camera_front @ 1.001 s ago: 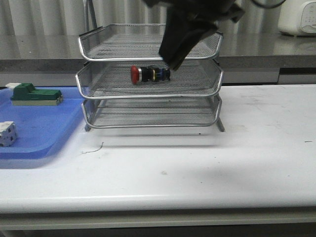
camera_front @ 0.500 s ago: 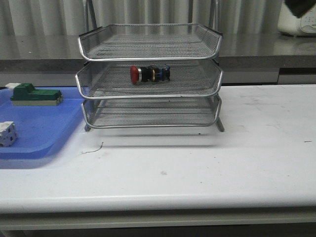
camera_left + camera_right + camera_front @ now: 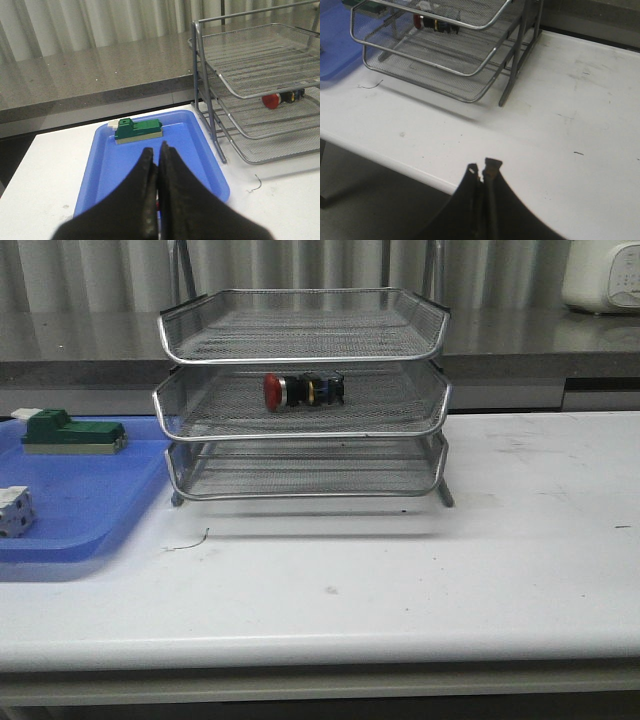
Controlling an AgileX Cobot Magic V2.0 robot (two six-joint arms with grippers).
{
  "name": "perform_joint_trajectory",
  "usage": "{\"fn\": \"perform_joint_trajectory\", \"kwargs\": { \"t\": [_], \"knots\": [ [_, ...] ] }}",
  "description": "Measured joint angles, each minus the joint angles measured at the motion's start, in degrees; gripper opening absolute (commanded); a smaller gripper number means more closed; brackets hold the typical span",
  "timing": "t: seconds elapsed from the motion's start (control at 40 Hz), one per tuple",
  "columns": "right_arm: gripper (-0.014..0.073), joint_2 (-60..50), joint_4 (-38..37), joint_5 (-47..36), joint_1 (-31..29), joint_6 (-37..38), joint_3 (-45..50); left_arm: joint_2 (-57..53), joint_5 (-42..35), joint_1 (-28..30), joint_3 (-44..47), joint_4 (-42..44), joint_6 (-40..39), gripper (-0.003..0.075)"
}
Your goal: Place button on rack with both arms
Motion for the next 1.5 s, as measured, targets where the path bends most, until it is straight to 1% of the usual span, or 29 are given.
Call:
{"fn": "perform_joint_trajectory", "kwargs": {
  "t": [0.15, 0.3, 1.5],
  "knots": [
    [-0.006, -7.6, 0.0, -0.1, 0.0, 0.0, 3.8, 0.0, 0.0, 0.0, 0.0, 0.0, 0.0, -0.0019],
    [-0.006, -10.9, 0.0, -0.2, 0.0, 0.0, 4.7, 0.0, 0.0, 0.0, 0.0, 0.0, 0.0, -0.0019],
    [-0.006, -11.2, 0.4, -0.2, 0.0, 0.0, 4.8, 0.0, 0.0, 0.0, 0.0, 0.0, 0.0, -0.0019]
  ]
}}
